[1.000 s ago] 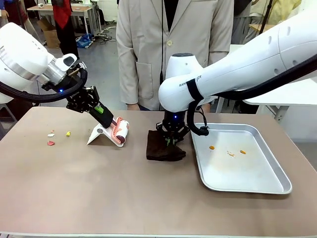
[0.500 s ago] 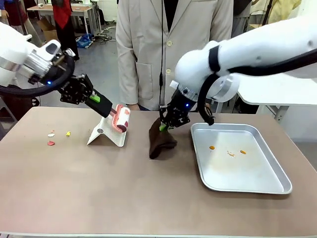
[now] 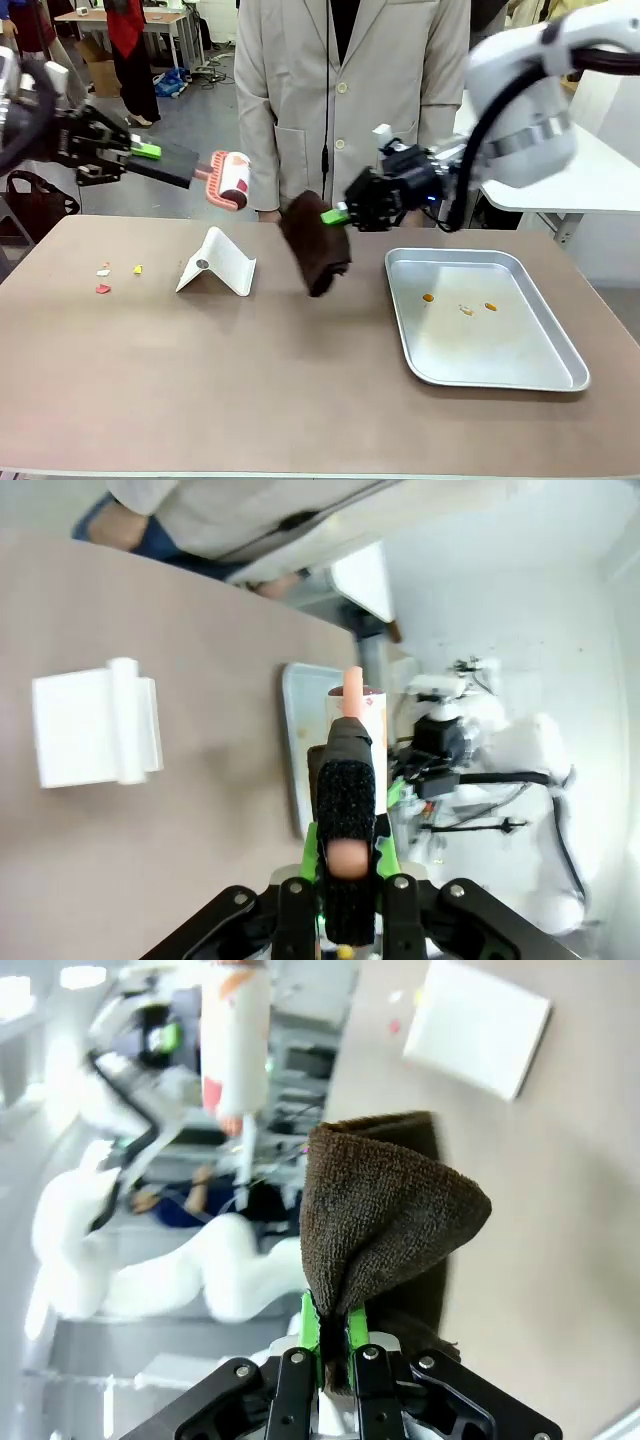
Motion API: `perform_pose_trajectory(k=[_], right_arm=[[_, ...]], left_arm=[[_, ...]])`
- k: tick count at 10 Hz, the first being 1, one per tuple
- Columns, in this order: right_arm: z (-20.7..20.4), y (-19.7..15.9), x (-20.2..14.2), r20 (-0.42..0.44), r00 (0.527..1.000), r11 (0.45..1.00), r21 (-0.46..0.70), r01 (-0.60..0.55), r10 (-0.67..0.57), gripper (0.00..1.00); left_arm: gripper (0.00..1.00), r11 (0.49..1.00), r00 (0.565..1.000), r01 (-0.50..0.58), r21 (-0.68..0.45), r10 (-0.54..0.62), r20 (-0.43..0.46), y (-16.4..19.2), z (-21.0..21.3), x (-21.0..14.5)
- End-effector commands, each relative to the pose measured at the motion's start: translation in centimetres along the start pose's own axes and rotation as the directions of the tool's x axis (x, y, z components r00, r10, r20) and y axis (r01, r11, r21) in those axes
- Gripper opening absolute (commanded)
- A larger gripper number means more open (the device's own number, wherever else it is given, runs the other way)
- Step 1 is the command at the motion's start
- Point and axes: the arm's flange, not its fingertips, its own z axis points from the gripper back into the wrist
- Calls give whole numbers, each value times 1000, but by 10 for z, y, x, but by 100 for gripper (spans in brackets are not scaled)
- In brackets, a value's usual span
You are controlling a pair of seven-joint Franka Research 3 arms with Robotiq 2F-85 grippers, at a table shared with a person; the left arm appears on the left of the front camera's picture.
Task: Clean the surface of the table.
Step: Hold the Lint Roller with your left hand and the towel with your right hand.
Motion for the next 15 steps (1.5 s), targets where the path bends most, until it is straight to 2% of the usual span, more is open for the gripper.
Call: perform_pose_trajectory(k=[1, 4, 6, 7, 8, 9, 10, 11, 12, 13, 14, 15], right_arm=[[38, -2, -50, -21, 997, 984, 161, 77, -74, 0], [101, -18, -111, 180, 983, 944, 329, -30, -32, 0], [123, -28, -131, 287, 956, 926, 373, -60, -54, 0], [119, -30, -130, 343, 937, 936, 348, -55, -72, 0], [98, -28, -122, 426, 903, 989, 150, 0, -65, 0], [134, -37, -133, 269, 959, 935, 356, -11, -91, 0], [134, -37, -133, 269, 959, 935, 356, -11, -91, 0], [128, -41, -131, 331, 939, 959, 283, -8, -90, 12], [127, -37, -122, 321, 943, 953, 303, -21, -81, 12], [147, -35, -127, 327, 940, 936, 351, -28, -95, 12], [173, -38, -139, 323, 936, 906, 423, -12, -138, 12], [201, -43, -156, 340, 923, 880, 474, -4, -179, 12]], left_arm=[[0, 982, 995, -88, -166, 93, 24, 21, 45, -6], [0, 956, 971, -190, -224, 217, 99, 76, 115, -23], [0, 949, 965, -202, -243, 236, 117, 108, 137, -37], [0, 951, 963, -221, -218, 248, 105, 116, 133, -35], [0, 948, 959, -223, -229, 256, 122, 102, 139, -34], [0, 948, 959, -223, -229, 256, 122, 102, 139, -34], [0, 948, 959, -223, -229, 256, 122, 102, 139, -34], [23, 946, 955, -241, -219, 271, 122, 116, 140, -36], [23, 968, 985, -164, -191, 172, 26, 107, 128, -29], [23, 981, 994, -74, -178, 59, -91, 111, 137, -26], [23, 989, 991, -45, -141, 25, -135, 122, 155, -25], [23, 992, 991, -35, -121, 20, -130, 133, 176, -29]])
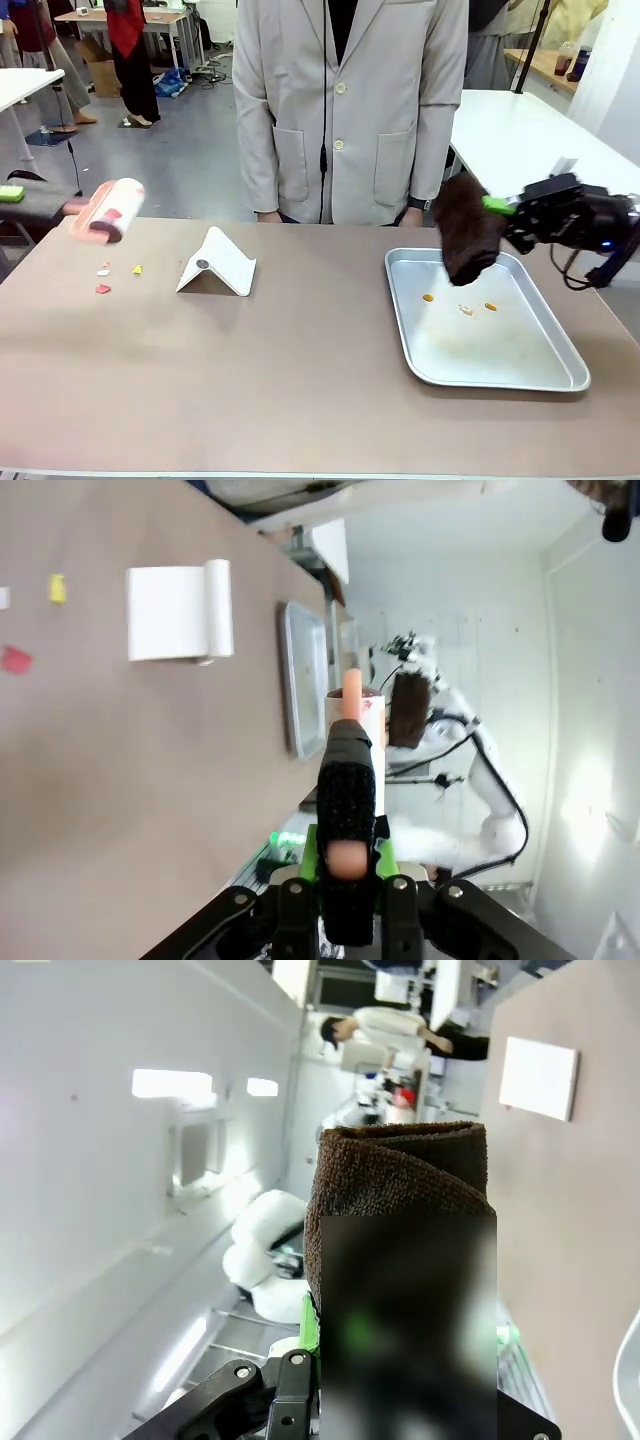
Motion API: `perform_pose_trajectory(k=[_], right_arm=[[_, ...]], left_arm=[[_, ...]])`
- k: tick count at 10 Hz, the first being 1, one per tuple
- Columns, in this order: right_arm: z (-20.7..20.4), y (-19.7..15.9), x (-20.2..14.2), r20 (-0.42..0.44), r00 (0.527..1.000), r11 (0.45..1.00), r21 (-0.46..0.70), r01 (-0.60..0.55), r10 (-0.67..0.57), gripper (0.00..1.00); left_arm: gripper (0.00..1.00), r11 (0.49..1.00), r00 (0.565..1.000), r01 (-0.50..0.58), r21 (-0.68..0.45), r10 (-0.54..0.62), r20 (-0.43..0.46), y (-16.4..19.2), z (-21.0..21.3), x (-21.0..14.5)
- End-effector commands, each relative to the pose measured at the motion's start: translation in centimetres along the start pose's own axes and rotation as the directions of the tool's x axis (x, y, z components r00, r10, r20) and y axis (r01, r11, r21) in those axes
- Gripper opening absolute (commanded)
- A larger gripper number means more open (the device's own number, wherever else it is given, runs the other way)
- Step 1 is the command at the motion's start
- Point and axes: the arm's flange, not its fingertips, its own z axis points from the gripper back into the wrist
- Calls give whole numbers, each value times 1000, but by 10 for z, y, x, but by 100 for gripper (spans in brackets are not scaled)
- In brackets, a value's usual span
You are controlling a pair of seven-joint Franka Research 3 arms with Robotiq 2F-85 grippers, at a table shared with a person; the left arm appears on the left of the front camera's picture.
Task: Clean the surface of the table.
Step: Hold the Lint Roller with your left hand and the towel with your right hand.
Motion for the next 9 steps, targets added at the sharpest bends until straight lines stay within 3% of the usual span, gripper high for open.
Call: perform_pose_trajectory(k=[1, 3, 4, 6, 7, 8, 9], right_arm=[[63, 18, -5, 45, 996, 992, 108, 69, -74, 12], [116, 22, -22, 46, 996, 991, 117, 71, -76, 12], [133, 19, -25, 119, 990, 994, 91, 58, -68, 12], [147, 12, -23, 163, 986, 998, 59, 24, -34, 12], [138, 6, -15, 196, 981, 1000, 2, -5, 4, 12], [151, 15, -32, 157, 985, 995, 83, 53, -65, 12], [151, 15, -32, 157, 985, 995, 83, 53, -65, 12]], left_arm=[[23, 998, 998, 59, 0, -59, 14, 20, 52, -7], [23, 1000, 993, 19, -4, -19, 113, 35, 81, -22], [23, 1000, 987, -1, -25, 5, 164, 43, 93, -27], [23, 995, 969, -32, -97, 55, 242, 51, 104, -32], [23, 1000, 985, -27, 4, 26, 168, 50, 101, -35], [23, 1000, 985, -27, 4, 26, 168, 50, 101, -35], [23, 1000, 985, -27, 4, 26, 168, 50, 101, -35]])
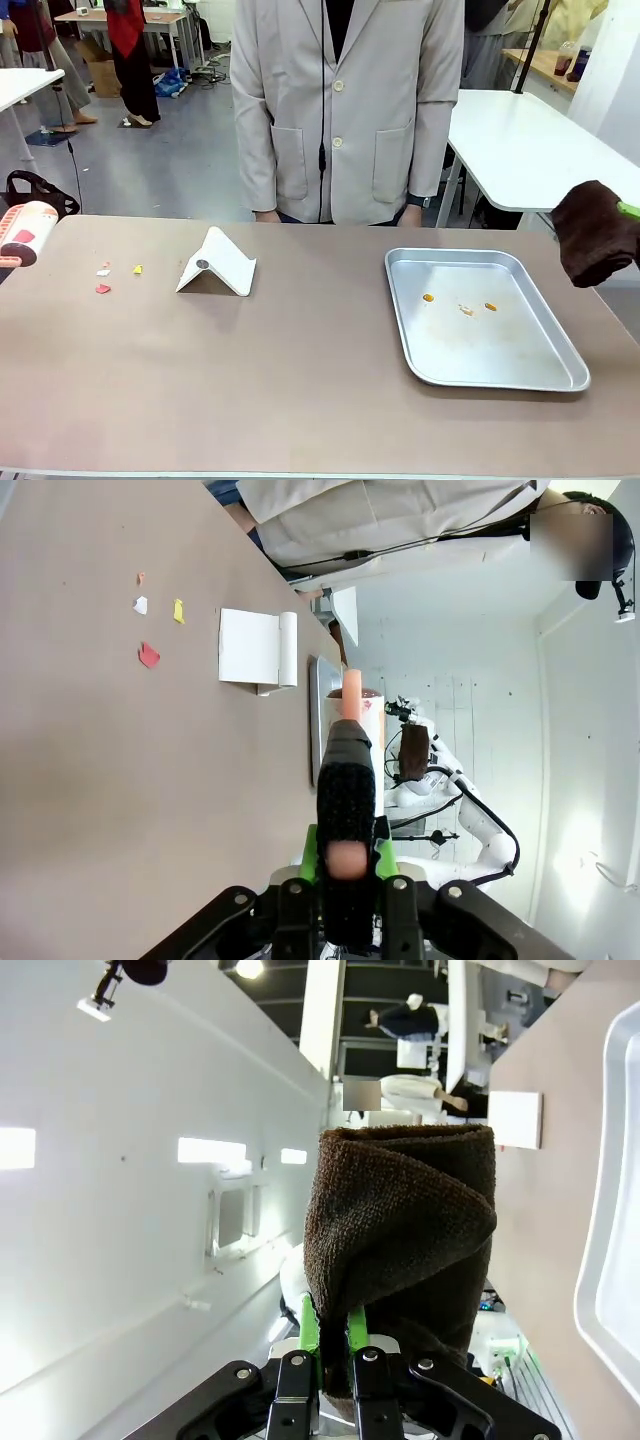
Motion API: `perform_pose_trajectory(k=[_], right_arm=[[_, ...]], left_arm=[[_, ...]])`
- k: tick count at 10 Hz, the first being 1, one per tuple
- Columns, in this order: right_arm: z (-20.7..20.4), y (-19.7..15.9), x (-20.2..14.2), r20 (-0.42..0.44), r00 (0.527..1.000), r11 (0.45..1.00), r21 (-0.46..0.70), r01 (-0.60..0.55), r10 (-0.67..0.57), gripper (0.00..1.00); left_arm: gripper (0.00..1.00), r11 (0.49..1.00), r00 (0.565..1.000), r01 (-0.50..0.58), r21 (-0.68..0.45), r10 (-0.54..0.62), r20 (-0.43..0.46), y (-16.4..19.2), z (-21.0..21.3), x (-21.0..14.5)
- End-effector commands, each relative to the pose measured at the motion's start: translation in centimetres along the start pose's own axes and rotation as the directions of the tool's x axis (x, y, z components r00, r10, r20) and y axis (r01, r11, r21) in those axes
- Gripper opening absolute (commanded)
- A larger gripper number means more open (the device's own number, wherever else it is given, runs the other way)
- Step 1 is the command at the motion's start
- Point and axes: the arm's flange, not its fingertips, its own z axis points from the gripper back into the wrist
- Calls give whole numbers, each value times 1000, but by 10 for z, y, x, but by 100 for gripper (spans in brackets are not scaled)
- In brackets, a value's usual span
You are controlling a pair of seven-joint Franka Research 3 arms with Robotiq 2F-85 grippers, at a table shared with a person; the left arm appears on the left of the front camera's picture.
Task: Clean the surface of the table.
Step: Hold the Lint Roller with your left hand and the towel with your right hand, then if a person points to the right, clean the right side of the table with your right hand, and if they point to the left, clean the left side with your left hand.
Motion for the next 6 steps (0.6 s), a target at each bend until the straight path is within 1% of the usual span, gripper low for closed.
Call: perform_pose_trajectory(k=[1, 6], right_arm=[[0, 7, -4, -15, 1000, 1000, 28, 13, -12, 12], [0, 7, -4, -15, 1000, 1000, 28, 13, -12, 12]], left_arm=[[23, 1000, 1000, 17, 13, -16, -17, -6, -1, -1], [23, 1000, 1000, 17, 13, -16, -17, -6, -1, -1]])
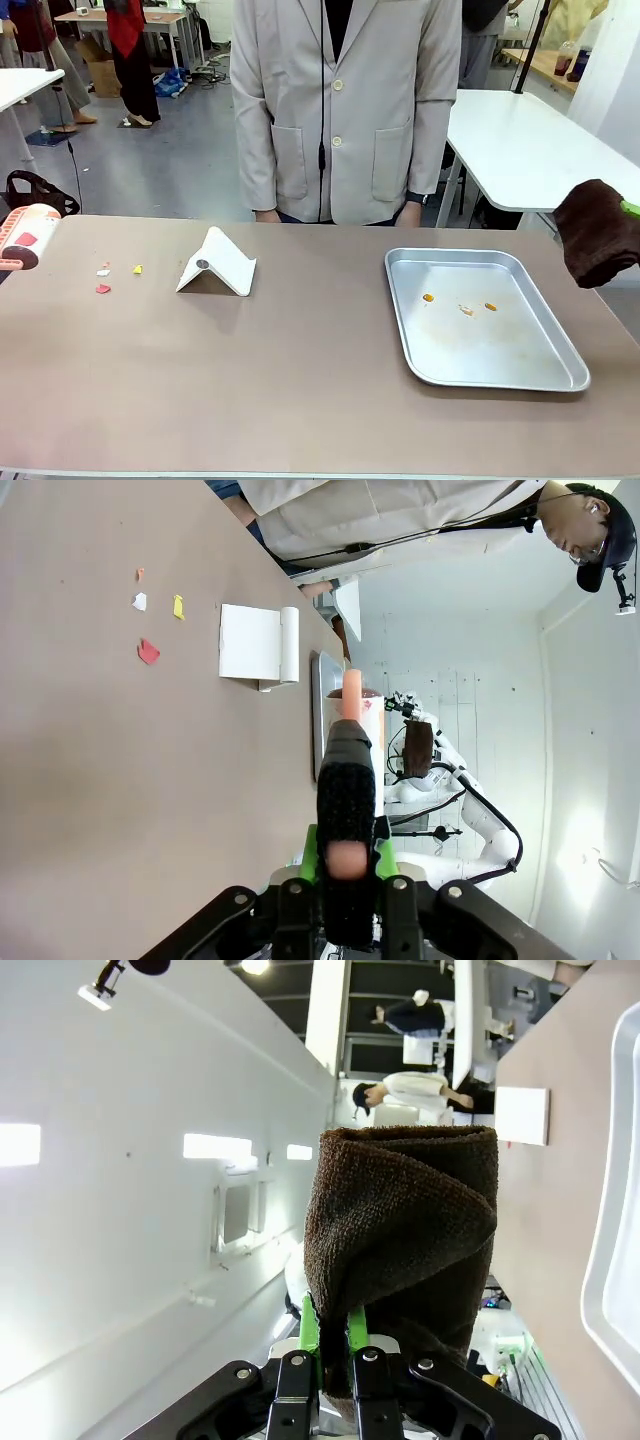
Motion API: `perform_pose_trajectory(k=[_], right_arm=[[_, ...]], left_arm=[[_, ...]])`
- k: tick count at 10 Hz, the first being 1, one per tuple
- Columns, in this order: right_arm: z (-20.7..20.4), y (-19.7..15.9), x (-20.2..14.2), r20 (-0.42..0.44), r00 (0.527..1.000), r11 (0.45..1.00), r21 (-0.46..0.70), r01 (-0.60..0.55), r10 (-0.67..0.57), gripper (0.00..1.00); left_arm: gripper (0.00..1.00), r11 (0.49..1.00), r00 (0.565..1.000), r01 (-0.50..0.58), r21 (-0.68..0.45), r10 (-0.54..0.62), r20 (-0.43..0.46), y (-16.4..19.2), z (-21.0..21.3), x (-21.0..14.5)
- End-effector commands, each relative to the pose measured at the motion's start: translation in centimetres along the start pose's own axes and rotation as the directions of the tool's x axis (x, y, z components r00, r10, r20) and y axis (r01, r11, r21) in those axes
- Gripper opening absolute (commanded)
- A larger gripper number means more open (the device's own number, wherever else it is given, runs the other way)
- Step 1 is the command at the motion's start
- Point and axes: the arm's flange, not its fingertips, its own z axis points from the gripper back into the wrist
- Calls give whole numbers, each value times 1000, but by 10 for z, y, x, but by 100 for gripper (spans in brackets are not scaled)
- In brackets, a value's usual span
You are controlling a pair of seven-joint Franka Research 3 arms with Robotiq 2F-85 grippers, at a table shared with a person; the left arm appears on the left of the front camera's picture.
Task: Clean the surface of the table.
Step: If a person points to the right, clean the right side of the table with your right hand, and if they point to the left, clean the left side with your left hand.
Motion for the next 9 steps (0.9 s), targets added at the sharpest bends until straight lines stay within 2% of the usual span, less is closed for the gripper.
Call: perform_pose_trajectory(k=[1, 9], right_arm=[[0, 6, -3, -7, 1000, 1000, 15, 11, -11, 12], [0, 6, -3, -7, 1000, 1000, 15, 11, -11, 12]], left_arm=[[23, 1000, 1000, 12, 6, -12, -7, -4, 1, -1], [23, 1000, 1000, 12, 6, -12, -7, -4, 1, -1]])
